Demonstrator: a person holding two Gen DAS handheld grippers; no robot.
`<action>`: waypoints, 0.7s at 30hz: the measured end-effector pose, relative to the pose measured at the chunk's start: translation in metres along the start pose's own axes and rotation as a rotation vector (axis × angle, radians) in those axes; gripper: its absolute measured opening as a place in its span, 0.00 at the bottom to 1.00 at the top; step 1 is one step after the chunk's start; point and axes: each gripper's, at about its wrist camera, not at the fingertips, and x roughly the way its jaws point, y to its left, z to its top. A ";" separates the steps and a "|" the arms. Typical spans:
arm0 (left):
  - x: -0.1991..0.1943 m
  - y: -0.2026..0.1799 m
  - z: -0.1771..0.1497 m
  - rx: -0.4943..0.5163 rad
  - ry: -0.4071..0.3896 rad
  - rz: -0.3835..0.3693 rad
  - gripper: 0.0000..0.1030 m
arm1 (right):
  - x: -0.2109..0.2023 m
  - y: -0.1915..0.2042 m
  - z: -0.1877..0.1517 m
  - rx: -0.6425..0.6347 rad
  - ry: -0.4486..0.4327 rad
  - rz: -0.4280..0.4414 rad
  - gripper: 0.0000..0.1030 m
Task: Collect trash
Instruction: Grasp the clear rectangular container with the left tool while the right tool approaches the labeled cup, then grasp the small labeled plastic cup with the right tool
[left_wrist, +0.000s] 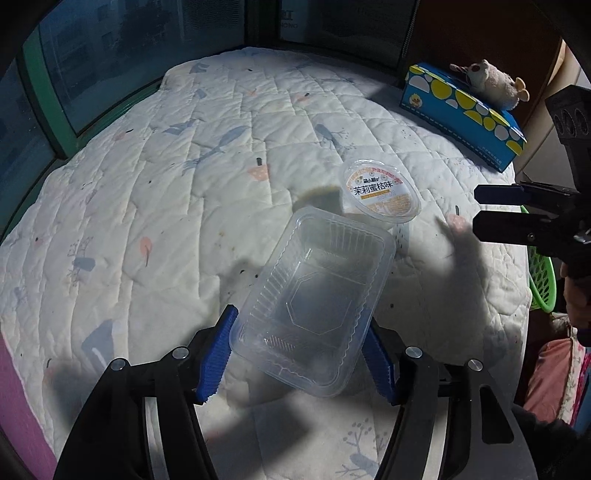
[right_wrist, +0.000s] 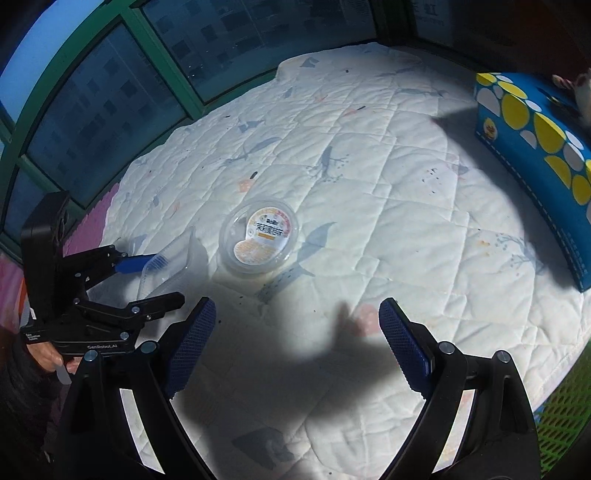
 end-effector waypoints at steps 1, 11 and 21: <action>-0.003 0.003 -0.002 -0.014 -0.002 0.002 0.59 | 0.003 0.004 0.003 -0.015 0.000 -0.001 0.87; -0.027 0.029 -0.024 -0.101 -0.019 0.041 0.59 | 0.048 0.026 0.024 -0.102 0.048 -0.041 0.87; -0.032 0.031 -0.037 -0.143 -0.022 0.032 0.59 | 0.076 0.040 0.031 -0.161 0.065 -0.101 0.78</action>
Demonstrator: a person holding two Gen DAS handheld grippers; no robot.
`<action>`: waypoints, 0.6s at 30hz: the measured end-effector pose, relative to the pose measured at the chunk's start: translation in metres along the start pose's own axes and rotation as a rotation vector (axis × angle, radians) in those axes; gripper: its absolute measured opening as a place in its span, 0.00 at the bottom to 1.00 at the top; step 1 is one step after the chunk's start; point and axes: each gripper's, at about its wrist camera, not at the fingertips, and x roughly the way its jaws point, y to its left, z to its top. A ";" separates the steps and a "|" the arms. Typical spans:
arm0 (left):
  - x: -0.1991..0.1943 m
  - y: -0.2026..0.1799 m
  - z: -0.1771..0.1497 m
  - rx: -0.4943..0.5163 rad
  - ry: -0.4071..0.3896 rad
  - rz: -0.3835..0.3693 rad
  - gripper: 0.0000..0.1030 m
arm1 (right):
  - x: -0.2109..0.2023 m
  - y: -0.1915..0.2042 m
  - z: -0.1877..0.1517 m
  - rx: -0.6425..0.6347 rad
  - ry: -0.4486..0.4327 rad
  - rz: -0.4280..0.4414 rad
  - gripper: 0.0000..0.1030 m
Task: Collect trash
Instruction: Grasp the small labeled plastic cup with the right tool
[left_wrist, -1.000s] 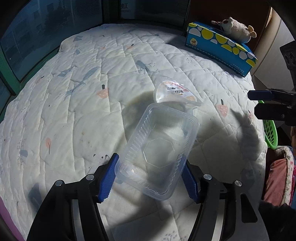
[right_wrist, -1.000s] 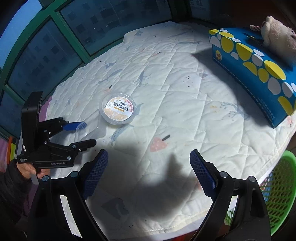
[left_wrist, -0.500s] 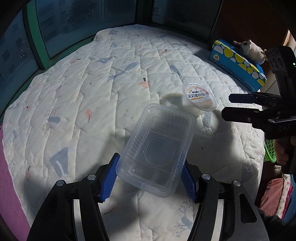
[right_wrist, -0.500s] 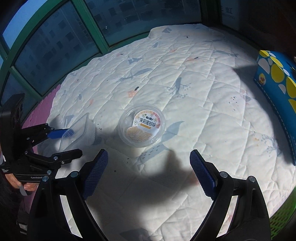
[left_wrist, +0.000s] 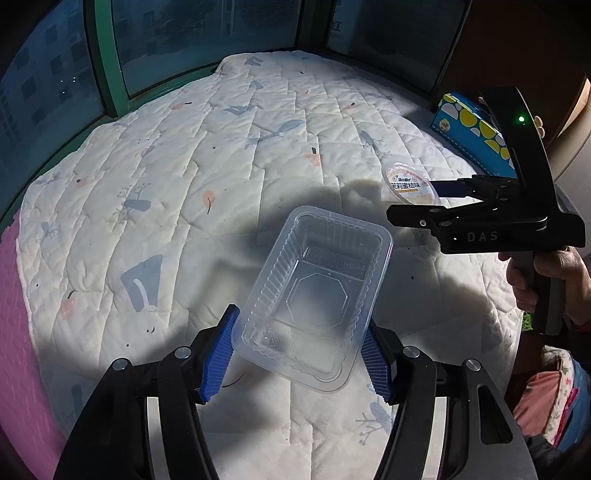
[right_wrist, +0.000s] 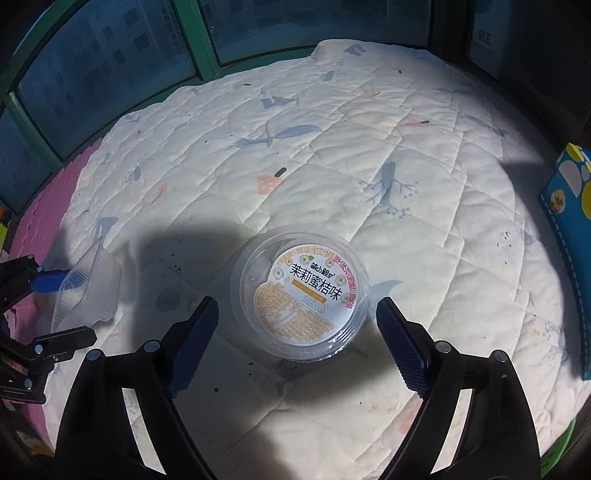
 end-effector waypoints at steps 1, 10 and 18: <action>0.000 -0.001 -0.001 0.002 -0.001 0.002 0.59 | 0.002 0.000 0.001 0.004 0.004 0.006 0.73; -0.009 -0.009 -0.002 -0.002 -0.015 -0.004 0.59 | -0.018 -0.005 -0.004 0.036 -0.035 0.018 0.63; -0.014 -0.037 -0.002 0.024 -0.017 -0.032 0.59 | -0.056 -0.009 -0.036 0.043 -0.070 0.015 0.63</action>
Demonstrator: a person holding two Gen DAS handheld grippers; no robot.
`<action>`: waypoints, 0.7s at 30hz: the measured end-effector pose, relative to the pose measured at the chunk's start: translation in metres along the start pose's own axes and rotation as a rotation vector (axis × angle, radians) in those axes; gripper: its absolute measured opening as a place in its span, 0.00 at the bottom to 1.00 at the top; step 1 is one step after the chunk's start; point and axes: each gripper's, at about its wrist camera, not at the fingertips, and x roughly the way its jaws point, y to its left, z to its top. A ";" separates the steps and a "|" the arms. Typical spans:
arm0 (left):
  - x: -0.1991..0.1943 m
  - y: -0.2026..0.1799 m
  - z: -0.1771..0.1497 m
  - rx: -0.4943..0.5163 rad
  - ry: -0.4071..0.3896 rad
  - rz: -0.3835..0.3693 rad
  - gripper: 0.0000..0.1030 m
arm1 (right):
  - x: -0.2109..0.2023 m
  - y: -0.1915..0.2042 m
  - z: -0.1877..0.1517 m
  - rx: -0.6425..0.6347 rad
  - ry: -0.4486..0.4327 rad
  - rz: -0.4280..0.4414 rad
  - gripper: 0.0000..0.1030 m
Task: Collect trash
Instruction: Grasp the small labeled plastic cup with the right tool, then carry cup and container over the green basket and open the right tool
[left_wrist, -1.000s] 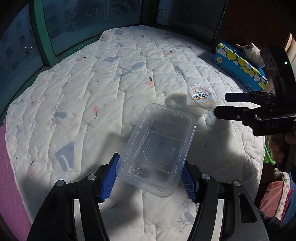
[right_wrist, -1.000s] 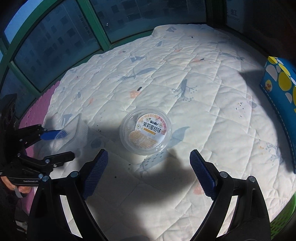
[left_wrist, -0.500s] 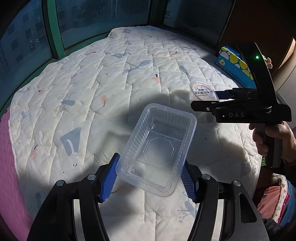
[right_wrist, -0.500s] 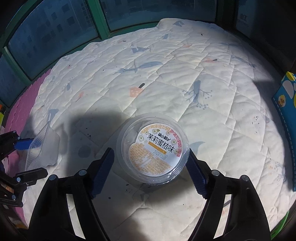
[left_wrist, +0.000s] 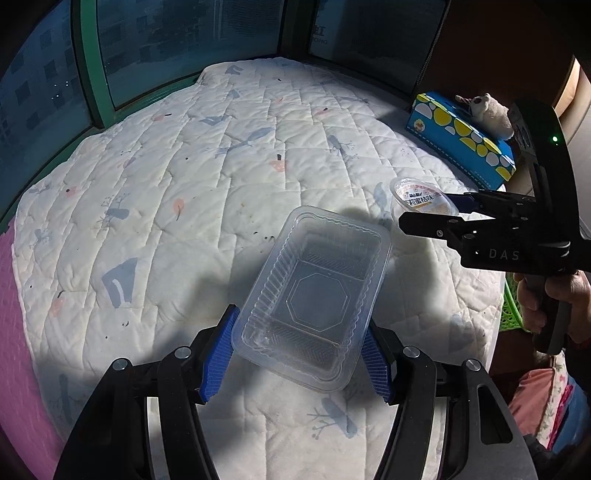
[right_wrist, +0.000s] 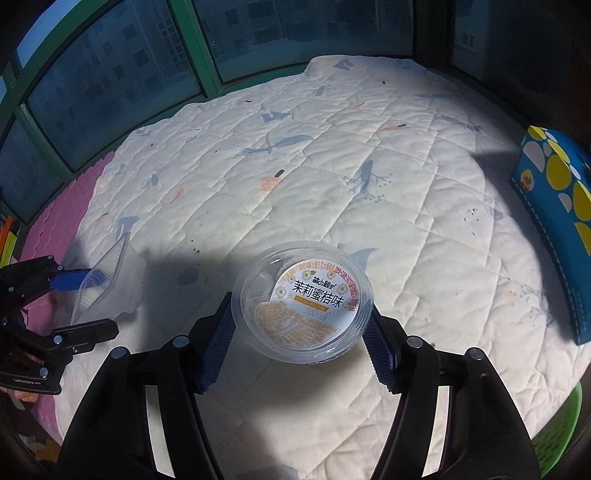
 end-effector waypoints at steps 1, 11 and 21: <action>0.000 -0.005 0.000 0.007 -0.001 -0.003 0.59 | -0.006 -0.002 -0.005 0.005 -0.004 -0.002 0.63; 0.000 -0.065 -0.003 0.080 0.008 -0.039 0.59 | -0.057 -0.036 -0.056 0.094 -0.039 -0.033 0.63; 0.010 -0.142 -0.008 0.171 0.030 -0.103 0.59 | -0.102 -0.092 -0.119 0.209 -0.054 -0.113 0.63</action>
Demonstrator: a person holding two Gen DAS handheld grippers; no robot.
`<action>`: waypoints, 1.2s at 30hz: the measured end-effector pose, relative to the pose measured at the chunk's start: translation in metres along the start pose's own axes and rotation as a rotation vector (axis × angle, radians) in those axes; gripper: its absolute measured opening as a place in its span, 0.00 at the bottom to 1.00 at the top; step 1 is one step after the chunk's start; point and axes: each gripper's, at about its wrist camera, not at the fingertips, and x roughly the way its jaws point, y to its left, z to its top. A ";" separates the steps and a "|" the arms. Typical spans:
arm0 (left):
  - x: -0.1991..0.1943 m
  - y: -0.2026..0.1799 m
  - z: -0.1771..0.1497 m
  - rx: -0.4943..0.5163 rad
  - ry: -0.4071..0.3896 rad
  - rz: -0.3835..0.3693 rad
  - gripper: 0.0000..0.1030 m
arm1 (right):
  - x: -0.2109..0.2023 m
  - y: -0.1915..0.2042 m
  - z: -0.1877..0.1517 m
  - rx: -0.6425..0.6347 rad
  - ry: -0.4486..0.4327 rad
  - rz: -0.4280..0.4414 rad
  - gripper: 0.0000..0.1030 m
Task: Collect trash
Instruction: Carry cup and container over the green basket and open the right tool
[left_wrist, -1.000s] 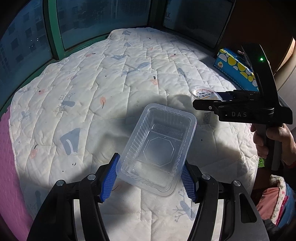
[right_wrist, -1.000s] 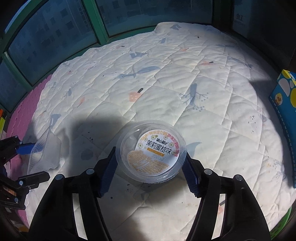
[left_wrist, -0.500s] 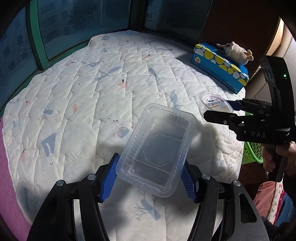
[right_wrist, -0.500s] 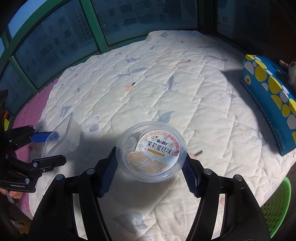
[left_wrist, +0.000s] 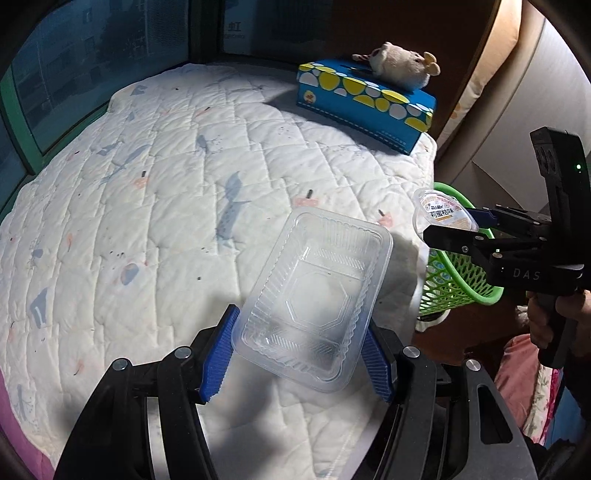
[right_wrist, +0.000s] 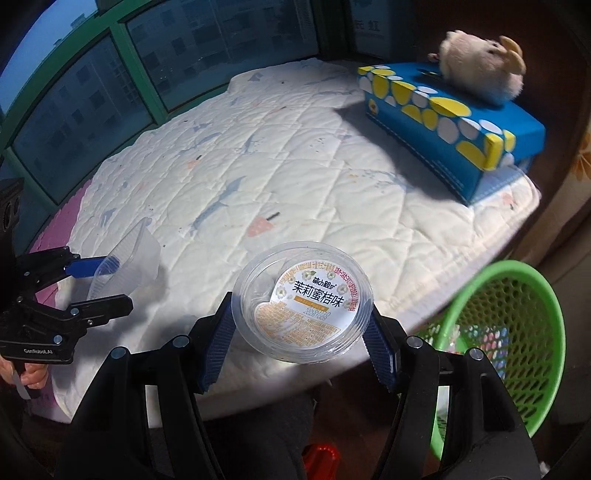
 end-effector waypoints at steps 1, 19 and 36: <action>0.002 -0.007 0.001 0.008 0.002 -0.008 0.59 | -0.002 -0.008 -0.004 0.015 0.001 -0.008 0.63; 0.036 -0.115 0.022 0.138 0.052 -0.083 0.59 | -0.034 -0.143 -0.057 0.213 0.013 -0.168 0.63; 0.068 -0.166 0.041 0.190 0.118 -0.110 0.59 | -0.013 -0.227 -0.081 0.354 0.082 -0.262 0.65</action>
